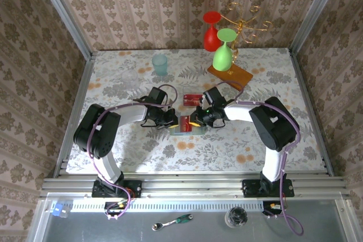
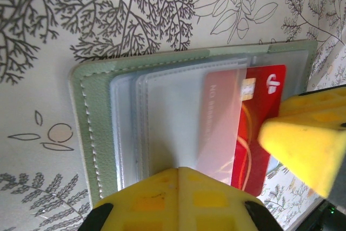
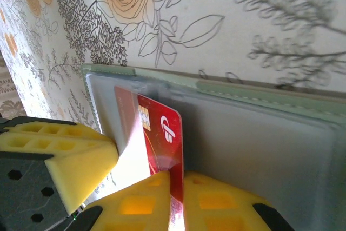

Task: Take the credit cards out of the card holder

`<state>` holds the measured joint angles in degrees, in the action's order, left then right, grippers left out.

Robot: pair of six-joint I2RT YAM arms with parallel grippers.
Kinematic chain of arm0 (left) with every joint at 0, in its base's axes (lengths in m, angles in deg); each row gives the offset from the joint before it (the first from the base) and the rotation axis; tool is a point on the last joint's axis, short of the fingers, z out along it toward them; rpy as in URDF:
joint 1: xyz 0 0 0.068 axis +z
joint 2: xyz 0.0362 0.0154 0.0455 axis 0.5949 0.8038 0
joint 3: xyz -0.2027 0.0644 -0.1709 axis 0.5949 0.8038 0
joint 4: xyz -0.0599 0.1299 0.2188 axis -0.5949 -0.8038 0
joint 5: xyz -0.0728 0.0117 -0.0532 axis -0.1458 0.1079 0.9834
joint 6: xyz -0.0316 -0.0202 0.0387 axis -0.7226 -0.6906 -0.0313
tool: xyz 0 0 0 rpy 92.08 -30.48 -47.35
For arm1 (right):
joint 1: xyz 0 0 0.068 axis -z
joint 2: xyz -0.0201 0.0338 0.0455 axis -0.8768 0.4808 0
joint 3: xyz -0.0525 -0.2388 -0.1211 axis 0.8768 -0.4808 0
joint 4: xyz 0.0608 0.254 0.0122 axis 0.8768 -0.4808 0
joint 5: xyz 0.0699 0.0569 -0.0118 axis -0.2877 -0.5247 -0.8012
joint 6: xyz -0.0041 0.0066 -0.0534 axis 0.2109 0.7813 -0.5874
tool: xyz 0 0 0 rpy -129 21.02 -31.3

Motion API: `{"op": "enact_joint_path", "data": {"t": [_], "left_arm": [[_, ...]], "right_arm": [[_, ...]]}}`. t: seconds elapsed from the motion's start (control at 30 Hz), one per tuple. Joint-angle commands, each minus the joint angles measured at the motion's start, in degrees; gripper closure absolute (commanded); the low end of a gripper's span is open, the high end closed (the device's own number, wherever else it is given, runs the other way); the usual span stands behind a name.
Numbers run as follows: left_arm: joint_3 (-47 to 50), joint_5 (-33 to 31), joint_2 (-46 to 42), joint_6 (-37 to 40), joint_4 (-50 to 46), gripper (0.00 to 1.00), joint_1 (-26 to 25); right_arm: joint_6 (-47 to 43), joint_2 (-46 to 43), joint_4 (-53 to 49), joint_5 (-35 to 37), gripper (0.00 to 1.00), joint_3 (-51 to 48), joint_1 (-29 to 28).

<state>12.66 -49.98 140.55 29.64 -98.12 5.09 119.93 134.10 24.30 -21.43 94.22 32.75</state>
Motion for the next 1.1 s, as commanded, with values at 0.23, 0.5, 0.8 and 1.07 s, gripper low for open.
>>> {"op": "enact_joint_path", "data": {"t": [0.23, 0.5, 0.8, 1.07], "left_arm": [[-1.05, -0.45, 1.45, 2.17, -2.09, 0.99, 0.22], [-0.71, -0.43, 1.11, 2.11, -1.88, 0.99, 0.22], [-2.08, -0.24, 0.53, 1.9, -1.79, 0.99, 0.22], [-2.88, -0.23, 0.41, 1.5, -1.91, 0.99, 0.13]], "right_arm": [[-2.87, -5.28, -5.51, 1.26, 0.89, -1.44, 2.67], [-3.37, -6.7, -7.21, 1.34, 0.91, -0.3, 2.67], [-8.2, -9.28, -14.6, 4.89, 0.92, 2.8, 2.66], [-21.29, -8.99, -25.6, 8.22, 0.97, 9.9, 2.85]]}}
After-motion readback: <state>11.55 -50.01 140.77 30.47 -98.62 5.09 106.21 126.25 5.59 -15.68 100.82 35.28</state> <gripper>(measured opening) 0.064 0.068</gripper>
